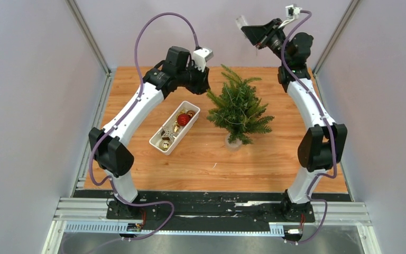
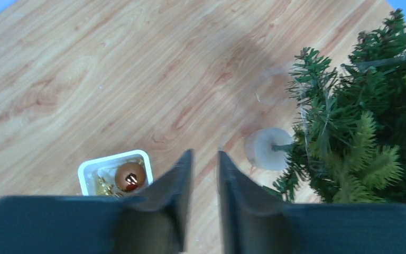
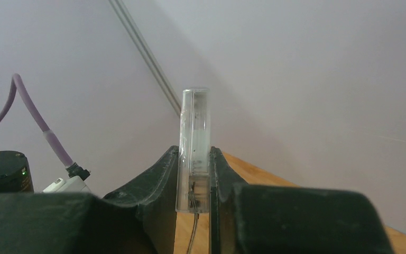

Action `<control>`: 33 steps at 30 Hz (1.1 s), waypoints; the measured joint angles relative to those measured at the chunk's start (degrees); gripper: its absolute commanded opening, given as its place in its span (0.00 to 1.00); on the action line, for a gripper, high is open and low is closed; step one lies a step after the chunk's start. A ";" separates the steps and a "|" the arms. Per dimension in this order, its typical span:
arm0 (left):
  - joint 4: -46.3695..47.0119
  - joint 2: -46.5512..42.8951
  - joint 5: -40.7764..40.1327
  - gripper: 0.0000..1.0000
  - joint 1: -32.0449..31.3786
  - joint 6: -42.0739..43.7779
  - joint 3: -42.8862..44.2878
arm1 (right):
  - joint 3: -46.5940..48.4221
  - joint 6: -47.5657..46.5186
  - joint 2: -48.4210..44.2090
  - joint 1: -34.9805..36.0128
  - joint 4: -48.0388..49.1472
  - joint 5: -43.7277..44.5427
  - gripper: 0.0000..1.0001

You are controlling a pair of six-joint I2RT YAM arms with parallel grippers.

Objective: Decorate the small christmas tree
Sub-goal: Wrap the decoration item around the Christmas tree.

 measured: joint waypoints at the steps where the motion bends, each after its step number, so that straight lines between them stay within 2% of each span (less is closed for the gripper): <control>1: 0.07 0.44 -0.02 0.47 0.00 0.20 0.13 | -0.98 -0.83 -1.22 -0.68 -0.70 0.57 0.00; 2: 0.04 0.96 0.00 0.55 0.00 -0.13 0.44 | -2.23 -1.79 -2.67 -1.40 -1.31 1.16 0.00; 6: -0.02 1.46 -0.02 0.71 0.07 0.07 1.81 | -8.15 -5.14 -9.05 -4.09 -2.99 2.82 0.00; 10: 0.07 1.31 0.20 0.79 0.70 0.55 4.90 | -14.16 -8.74 -15.06 -6.08 -5.38 4.48 0.00; 18: -0.61 -3.69 -0.92 0.84 2.27 2.95 5.44 | -24.96 -17.16 -27.41 -9.57 -14.34 10.67 0.00; 24: -1.79 -7.58 -0.42 0.91 2.40 4.81 6.82 | -32.39 -18.95 -35.26 -11.10 -18.49 14.51 0.00; 33: -2.14 -9.25 2.38 0.89 2.40 5.01 4.37 | -36.20 -17.59 -37.33 -10.95 -20.44 13.88 0.00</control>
